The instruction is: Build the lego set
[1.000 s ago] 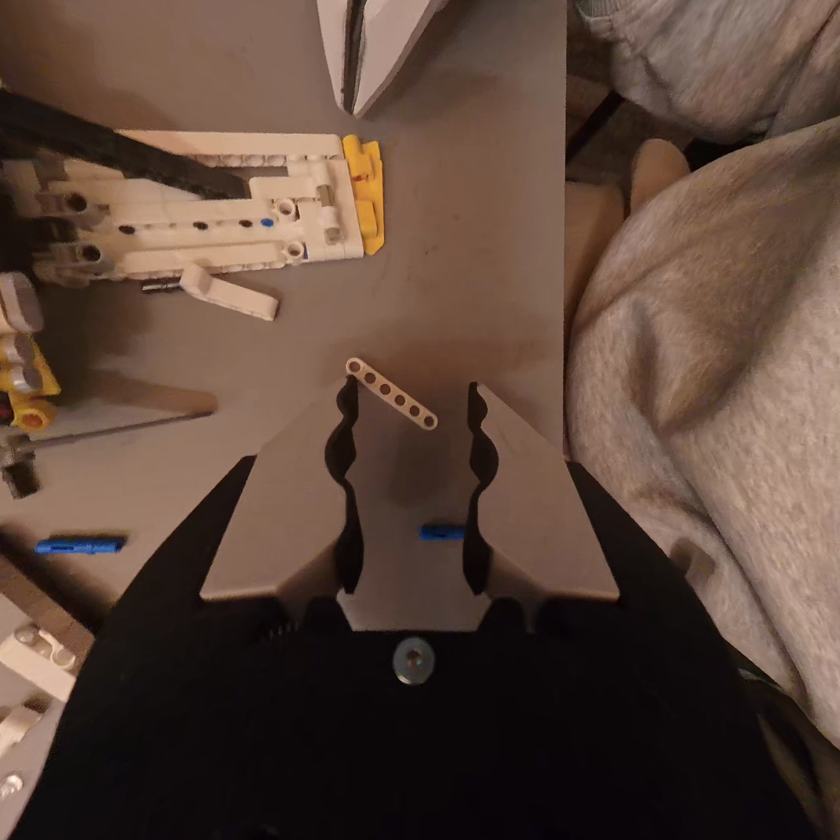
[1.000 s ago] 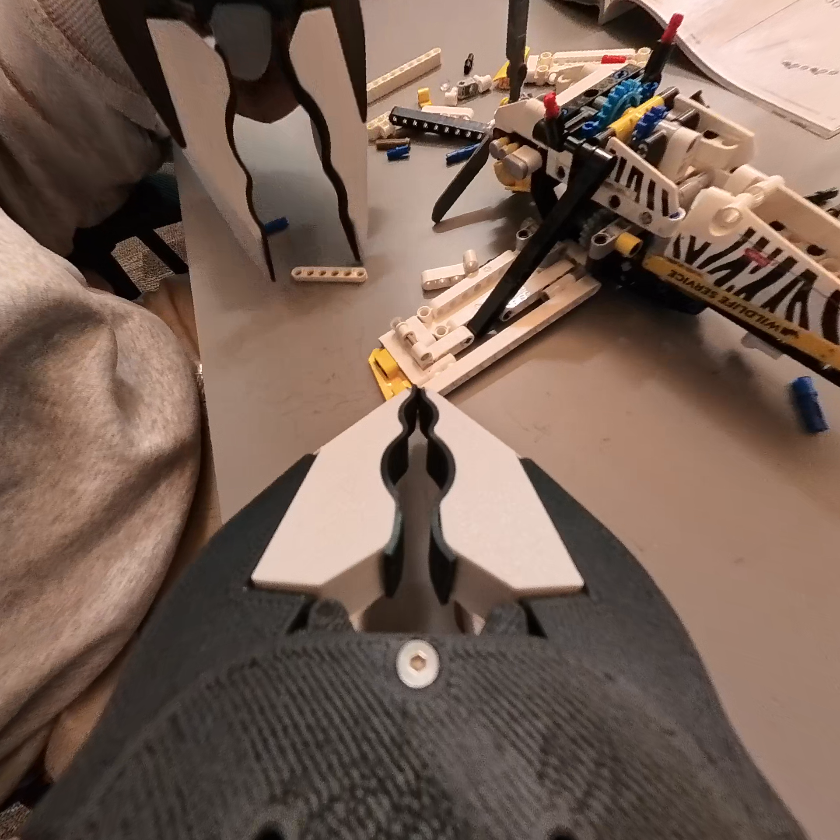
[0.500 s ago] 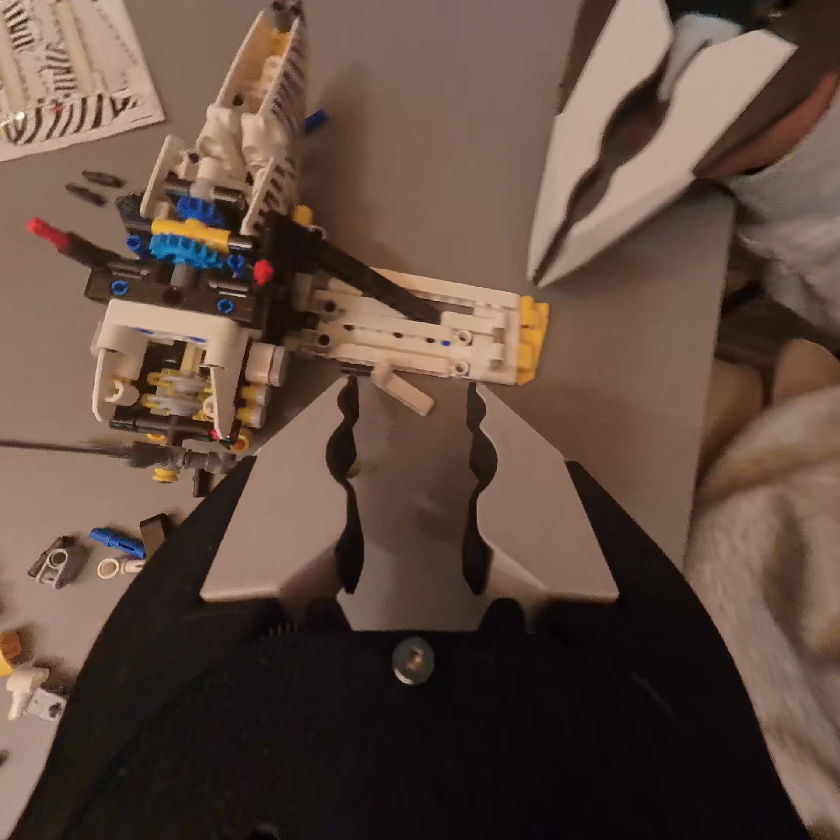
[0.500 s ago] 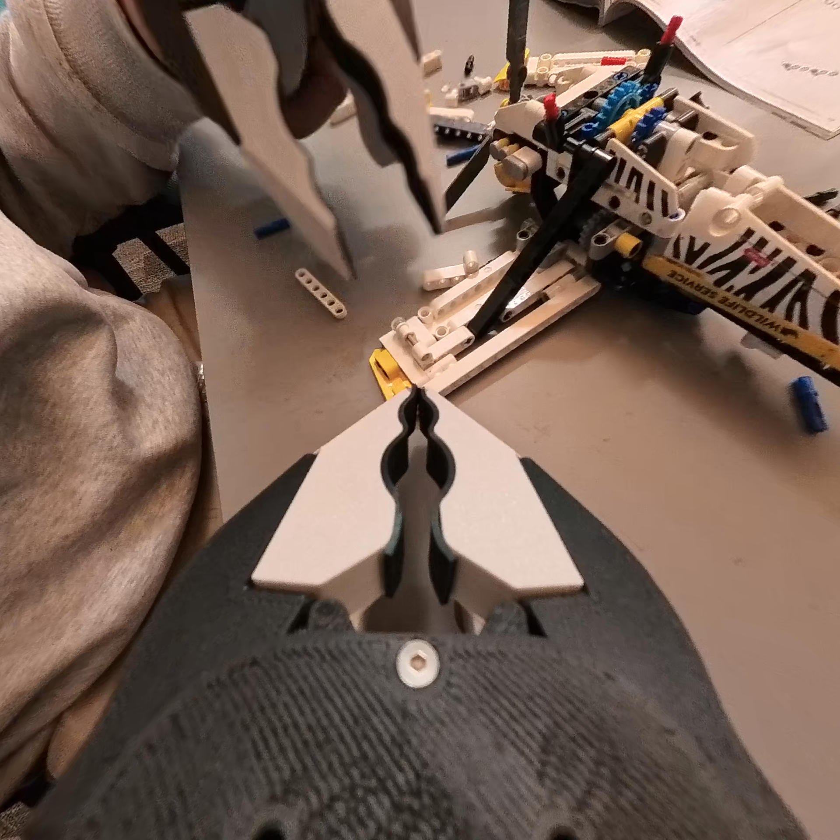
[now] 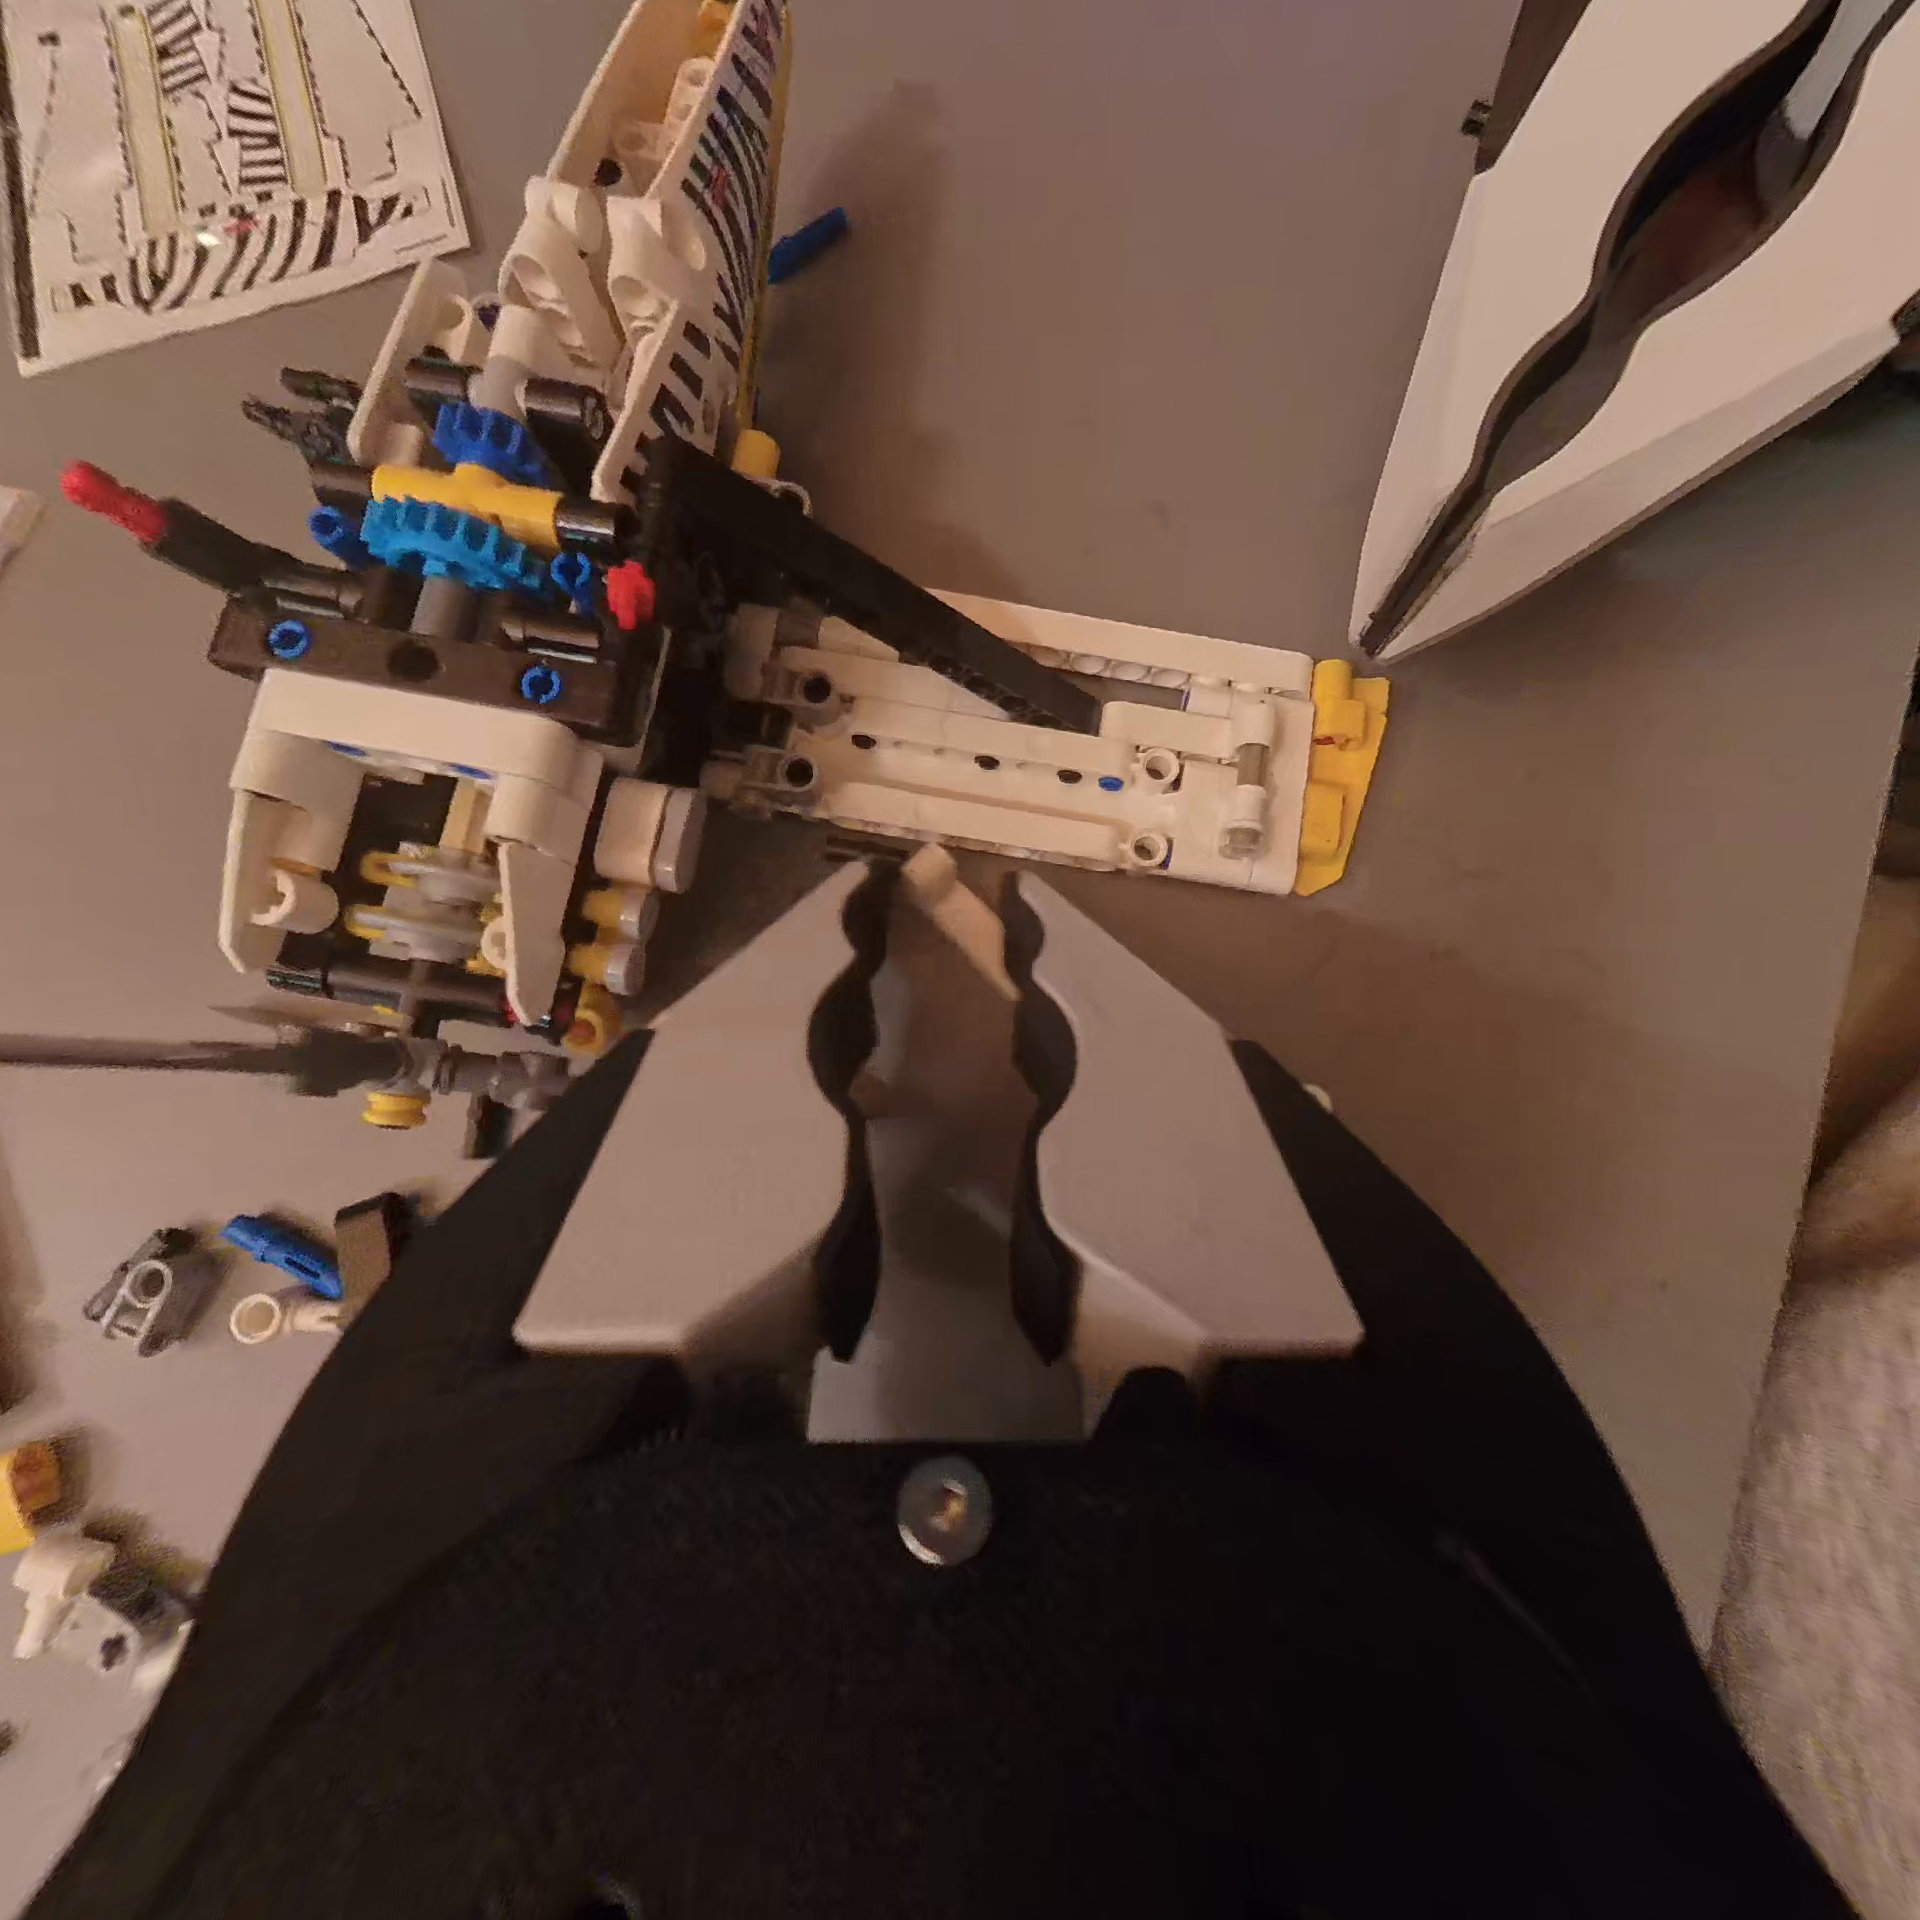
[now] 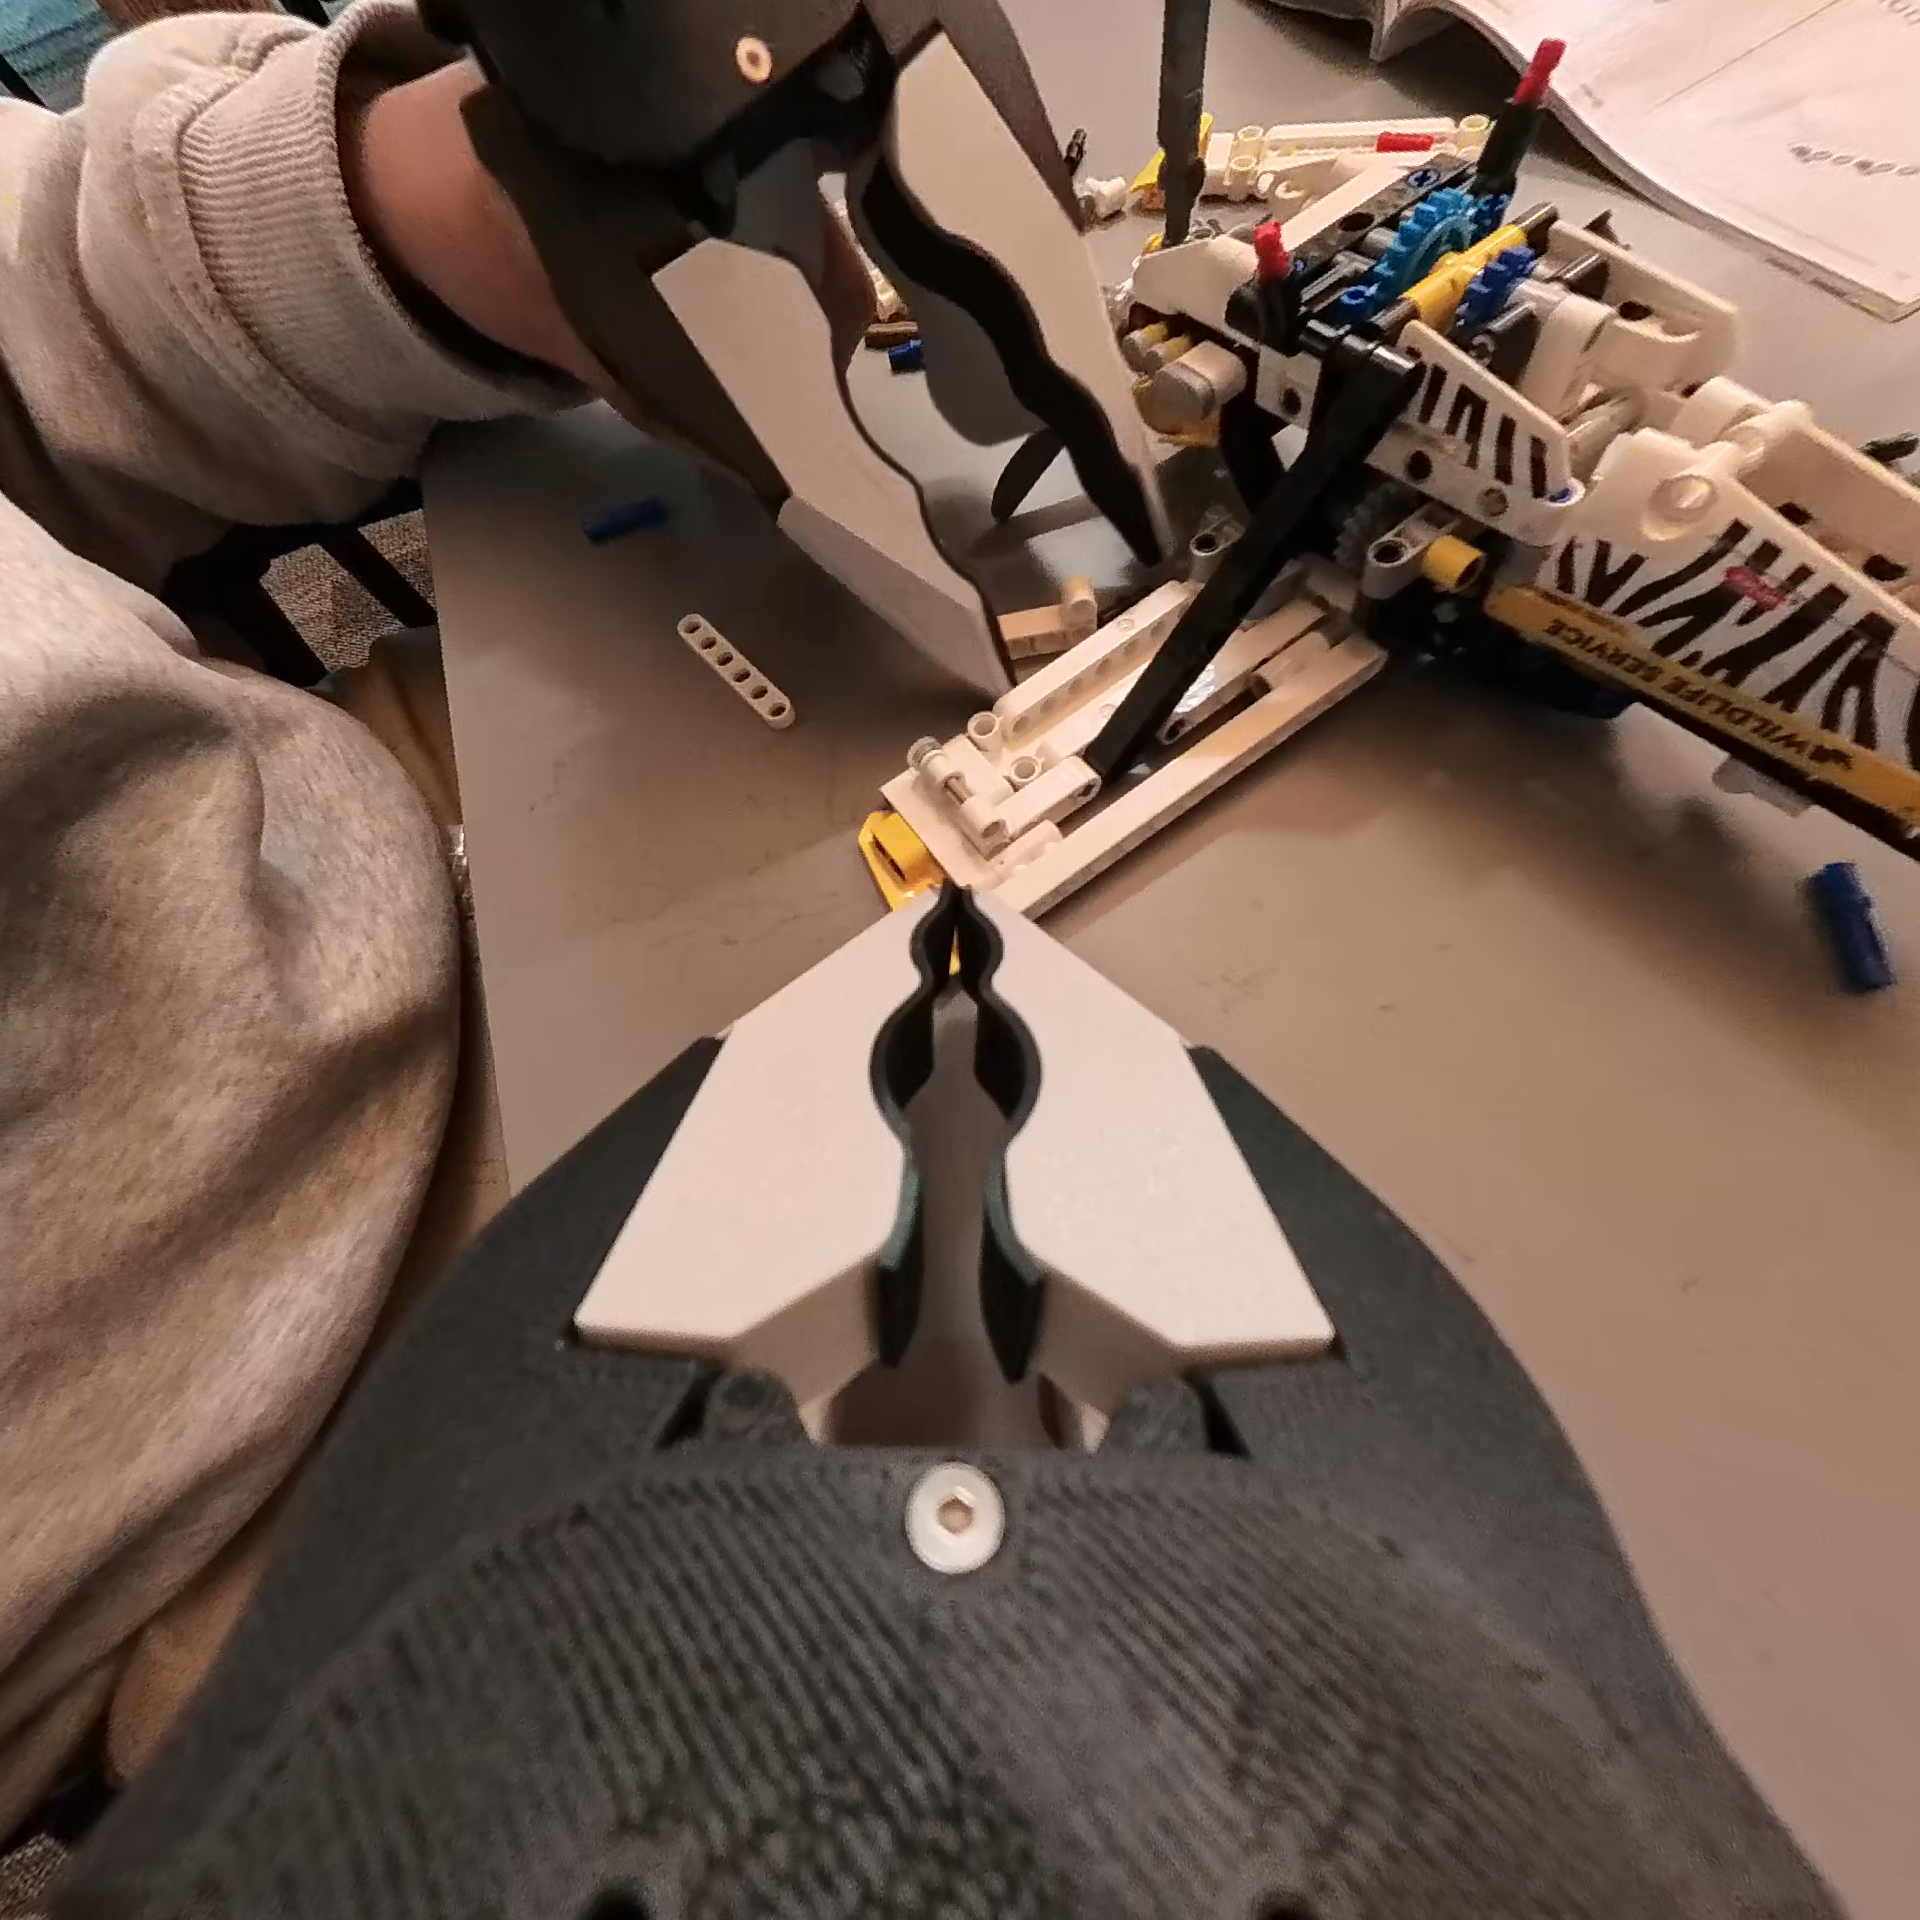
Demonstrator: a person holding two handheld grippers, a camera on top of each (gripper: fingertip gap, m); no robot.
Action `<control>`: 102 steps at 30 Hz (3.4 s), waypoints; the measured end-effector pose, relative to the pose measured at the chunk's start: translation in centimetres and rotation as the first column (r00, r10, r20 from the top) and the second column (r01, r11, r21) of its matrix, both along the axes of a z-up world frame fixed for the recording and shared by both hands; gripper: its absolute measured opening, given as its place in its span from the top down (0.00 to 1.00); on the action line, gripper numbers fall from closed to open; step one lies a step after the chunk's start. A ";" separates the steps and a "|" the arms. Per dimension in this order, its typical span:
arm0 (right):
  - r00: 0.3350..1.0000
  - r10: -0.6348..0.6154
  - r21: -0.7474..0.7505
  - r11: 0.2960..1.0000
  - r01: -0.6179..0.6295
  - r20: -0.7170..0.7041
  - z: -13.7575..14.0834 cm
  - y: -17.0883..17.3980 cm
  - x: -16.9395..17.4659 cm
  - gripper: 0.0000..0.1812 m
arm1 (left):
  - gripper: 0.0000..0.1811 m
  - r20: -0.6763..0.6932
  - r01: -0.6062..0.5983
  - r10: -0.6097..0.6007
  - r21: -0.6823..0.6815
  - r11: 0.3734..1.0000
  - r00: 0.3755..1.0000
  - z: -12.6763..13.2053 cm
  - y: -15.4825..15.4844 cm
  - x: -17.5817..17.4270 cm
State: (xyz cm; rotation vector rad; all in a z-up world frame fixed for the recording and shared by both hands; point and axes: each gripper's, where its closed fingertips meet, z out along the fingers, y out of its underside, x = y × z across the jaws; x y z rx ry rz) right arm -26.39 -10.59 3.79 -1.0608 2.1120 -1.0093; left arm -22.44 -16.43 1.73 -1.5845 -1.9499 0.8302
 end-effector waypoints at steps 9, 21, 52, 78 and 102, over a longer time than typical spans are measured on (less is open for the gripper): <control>1.000 0.001 -0.007 1.000 -0.001 0.000 0.1 0.0 0.0 1.00 | 0.97 -0.009 0.063 -0.062 0.072 0.995 0.998 1.8 1.0 1.3; 1.000 0.004 -0.002 1.000 -0.004 0.001 0.0 0.0 0.0 1.00 | 0.97 0.069 -0.355 0.348 0.144 0.924 0.935 2.1 -10.3 14.7; 1.000 0.002 0.009 1.000 -0.002 -0.006 -0.2 0.2 0.2 1.00 | 0.92 -0.014 0.050 -0.050 0.009 0.999 0.999 2.6 0.9 0.9; 1.000 0.009 -0.007 1.000 -0.009 -0.018 -0.2 0.5 0.6 1.00 | 0.92 0.101 0.023 -0.022 -0.013 1.000 0.995 -0.1 -1.3 -0.5; 0.844 -0.499 -0.176 0.865 0.471 -0.195 -0.4 -11.6 -10.1 0.90 | 0.92 0.009 -0.430 0.430 0.023 0.902 0.903 2.3 -8.6 17.6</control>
